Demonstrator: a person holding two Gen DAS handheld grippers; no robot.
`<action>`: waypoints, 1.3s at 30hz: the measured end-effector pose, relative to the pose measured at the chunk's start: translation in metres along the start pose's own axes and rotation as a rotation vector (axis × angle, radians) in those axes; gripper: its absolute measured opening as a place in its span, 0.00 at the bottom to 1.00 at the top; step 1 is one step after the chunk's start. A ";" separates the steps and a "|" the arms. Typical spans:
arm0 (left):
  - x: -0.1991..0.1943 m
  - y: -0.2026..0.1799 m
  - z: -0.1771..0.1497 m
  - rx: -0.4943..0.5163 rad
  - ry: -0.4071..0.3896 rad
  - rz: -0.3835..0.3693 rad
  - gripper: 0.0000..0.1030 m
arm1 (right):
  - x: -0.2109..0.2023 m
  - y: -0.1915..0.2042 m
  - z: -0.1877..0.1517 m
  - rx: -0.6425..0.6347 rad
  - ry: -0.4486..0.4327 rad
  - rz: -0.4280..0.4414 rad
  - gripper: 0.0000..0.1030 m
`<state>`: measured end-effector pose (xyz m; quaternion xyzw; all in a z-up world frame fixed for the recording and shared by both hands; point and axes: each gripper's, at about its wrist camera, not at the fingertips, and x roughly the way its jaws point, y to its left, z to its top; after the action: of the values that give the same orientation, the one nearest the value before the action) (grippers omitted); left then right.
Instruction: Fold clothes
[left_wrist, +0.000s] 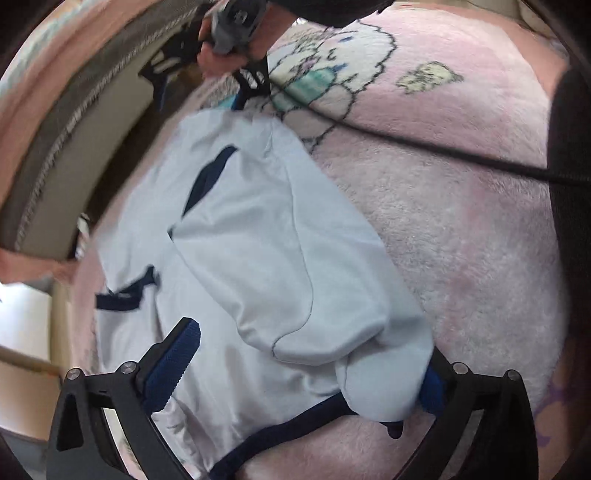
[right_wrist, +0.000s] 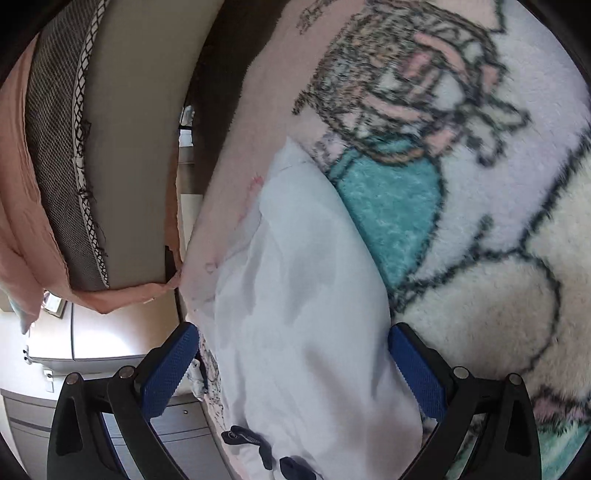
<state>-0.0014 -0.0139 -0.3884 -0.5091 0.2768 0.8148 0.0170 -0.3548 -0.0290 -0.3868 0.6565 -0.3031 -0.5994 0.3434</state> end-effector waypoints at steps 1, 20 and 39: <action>0.000 -0.001 0.000 0.003 -0.003 0.003 1.00 | 0.002 0.001 0.002 0.000 0.010 -0.007 1.00; -0.017 -0.051 -0.011 0.301 -0.152 0.278 0.94 | 0.013 0.001 0.012 0.094 0.015 0.028 0.97; -0.027 -0.007 -0.003 -0.036 -0.035 -0.176 0.18 | -0.002 -0.014 -0.005 0.157 -0.022 -0.176 0.02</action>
<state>0.0164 -0.0028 -0.3692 -0.5174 0.2162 0.8237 0.0843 -0.3505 -0.0194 -0.3967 0.6987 -0.2940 -0.6089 0.2336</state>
